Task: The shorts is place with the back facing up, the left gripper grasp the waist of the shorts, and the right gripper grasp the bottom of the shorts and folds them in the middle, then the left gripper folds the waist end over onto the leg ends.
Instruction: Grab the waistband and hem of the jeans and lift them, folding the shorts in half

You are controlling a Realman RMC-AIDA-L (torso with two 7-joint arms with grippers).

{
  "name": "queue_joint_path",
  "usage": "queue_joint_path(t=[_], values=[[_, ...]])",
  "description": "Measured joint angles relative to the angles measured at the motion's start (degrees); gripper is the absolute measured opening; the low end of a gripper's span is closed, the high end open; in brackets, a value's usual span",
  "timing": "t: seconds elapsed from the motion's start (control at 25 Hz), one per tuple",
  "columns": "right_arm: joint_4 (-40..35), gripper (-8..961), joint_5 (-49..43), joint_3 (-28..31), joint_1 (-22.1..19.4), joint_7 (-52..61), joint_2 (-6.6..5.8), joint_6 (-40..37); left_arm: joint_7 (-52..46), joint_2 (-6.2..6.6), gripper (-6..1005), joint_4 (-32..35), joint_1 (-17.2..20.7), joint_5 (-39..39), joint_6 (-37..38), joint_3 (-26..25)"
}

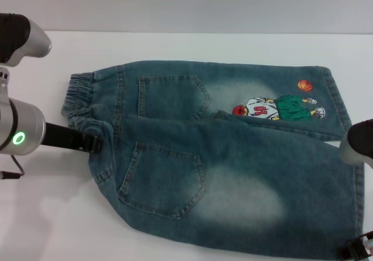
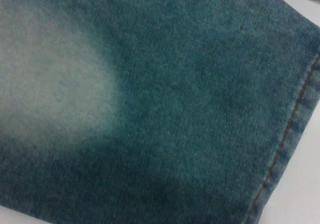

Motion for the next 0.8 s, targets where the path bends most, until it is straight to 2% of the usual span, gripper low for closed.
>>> queue_joint_path(t=[0.8], values=[[-0.2,641,-0.2,-0.2,-0.1,0.0,0.00,-0.1,-1.8,-0.05,209,-1.5,0.8,-0.6,1.1,0.1]])
